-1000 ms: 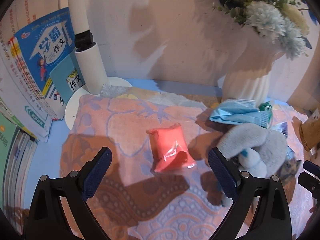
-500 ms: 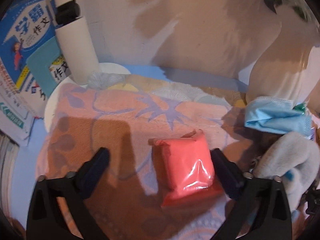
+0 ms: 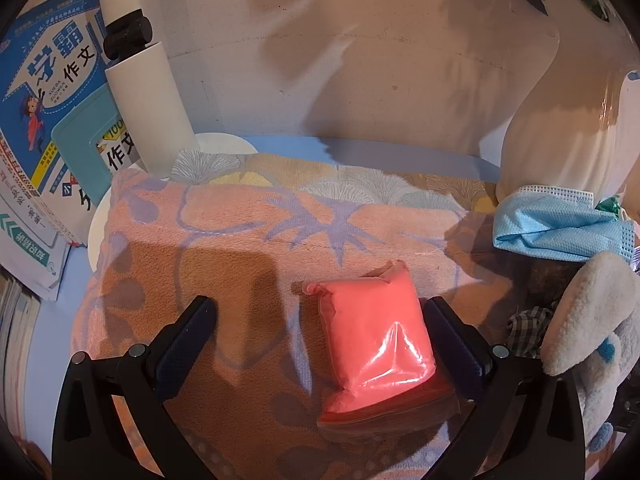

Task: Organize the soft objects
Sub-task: 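Grasp the red packet with the left tool while the right tool grasps the printed wipes bag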

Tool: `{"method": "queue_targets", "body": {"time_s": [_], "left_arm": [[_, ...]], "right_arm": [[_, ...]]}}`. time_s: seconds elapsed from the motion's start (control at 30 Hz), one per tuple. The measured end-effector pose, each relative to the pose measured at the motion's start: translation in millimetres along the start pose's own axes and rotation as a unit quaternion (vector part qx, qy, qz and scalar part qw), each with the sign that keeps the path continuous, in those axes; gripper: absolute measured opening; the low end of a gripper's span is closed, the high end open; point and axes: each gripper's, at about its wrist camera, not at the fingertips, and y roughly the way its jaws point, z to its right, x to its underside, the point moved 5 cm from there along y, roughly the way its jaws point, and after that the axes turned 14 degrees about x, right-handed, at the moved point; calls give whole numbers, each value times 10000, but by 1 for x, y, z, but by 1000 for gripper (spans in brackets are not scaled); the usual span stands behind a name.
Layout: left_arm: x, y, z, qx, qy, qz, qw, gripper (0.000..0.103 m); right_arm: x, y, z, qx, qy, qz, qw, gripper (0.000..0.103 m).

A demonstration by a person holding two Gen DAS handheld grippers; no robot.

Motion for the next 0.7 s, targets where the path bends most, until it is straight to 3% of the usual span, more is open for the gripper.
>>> {"method": "queue_targets", "body": {"time_s": [0.7], "left_arm": [[0, 0, 0, -12, 5, -1, 10000, 103]], "right_arm": [[0, 0, 2, -46, 30, 8, 10000, 103]]}}
